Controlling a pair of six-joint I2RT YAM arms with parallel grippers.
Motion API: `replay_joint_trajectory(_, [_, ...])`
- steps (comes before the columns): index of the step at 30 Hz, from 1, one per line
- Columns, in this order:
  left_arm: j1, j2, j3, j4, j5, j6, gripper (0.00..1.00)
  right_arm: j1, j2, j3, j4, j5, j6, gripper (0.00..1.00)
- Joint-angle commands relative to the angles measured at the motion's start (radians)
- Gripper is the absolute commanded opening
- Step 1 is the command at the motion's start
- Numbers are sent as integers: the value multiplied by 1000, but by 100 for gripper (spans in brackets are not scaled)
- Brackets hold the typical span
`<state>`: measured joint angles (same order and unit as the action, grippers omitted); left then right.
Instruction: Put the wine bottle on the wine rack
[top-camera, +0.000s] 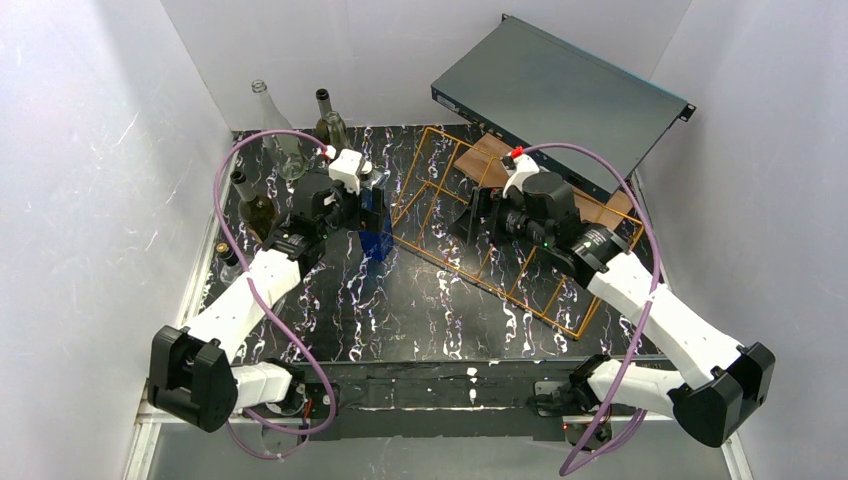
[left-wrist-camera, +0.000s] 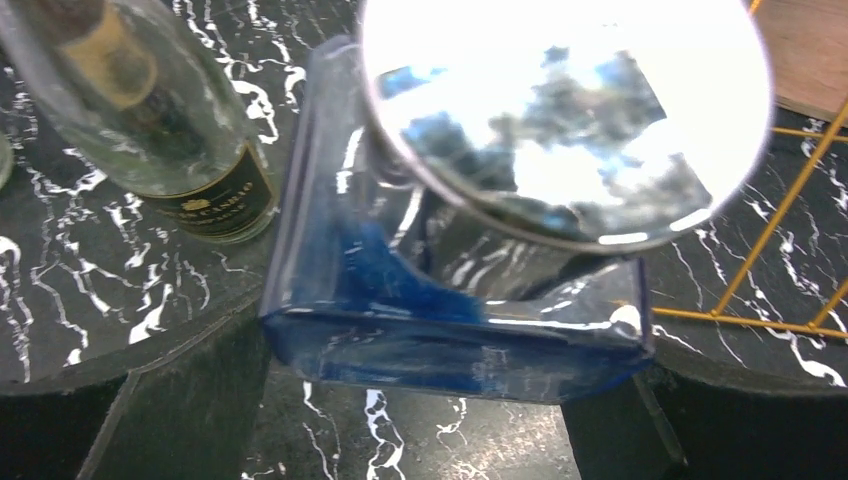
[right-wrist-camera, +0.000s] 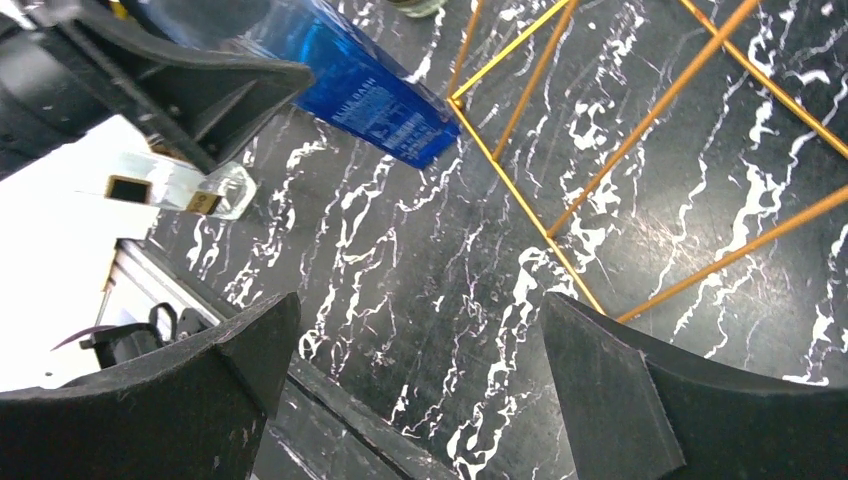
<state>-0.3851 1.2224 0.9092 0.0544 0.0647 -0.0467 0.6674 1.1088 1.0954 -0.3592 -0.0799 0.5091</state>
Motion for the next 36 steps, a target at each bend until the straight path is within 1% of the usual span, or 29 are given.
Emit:
replay_joint_trajectory(1, [3, 4, -7, 27, 86, -10, 95, 17, 23, 0, -24, 109, 72, 100])
replay_joint_trajectory(3, [3, 13, -10, 27, 89, -10, 94, 18, 22, -20, -32, 165, 118, 100])
replay_joint_trajectory(7, [3, 33, -6, 25, 98, -15, 91, 26, 25, -35, -34, 248, 148, 100])
replay_joint_trajectory(12, [3, 39, 8, 0, 85, -4, 84, 36, 45, -25, -130, 403, 168, 100])
replay_joint_trajectory(17, [3, 33, 10, -12, 58, 11, 70, 40, 42, -54, -175, 533, 214, 100])
replay_joint_trajectory(20, [3, 20, 7, -15, 44, 11, 61, 44, 68, -68, -191, 580, 225, 100])
replay_joint_trajectory(23, [3, 3, 4, -19, 33, 15, 59, 54, 101, -83, -182, 604, 234, 100])
replay_joint_trajectory(26, [3, -16, -4, -22, 26, 21, 51, 74, 129, -105, -145, 645, 243, 91])
replay_joint_trajectory(29, [3, -30, -6, -31, 29, 28, 42, 87, 158, -128, -92, 662, 251, 87])
replay_joint_trajectory(30, [3, -34, -6, -36, 32, 28, 38, 91, 173, -134, -75, 668, 254, 83])
replay_joint_trajectory(36, [3, -71, -7, -49, 38, 42, 19, 111, 267, -153, -1, 722, 272, 75])
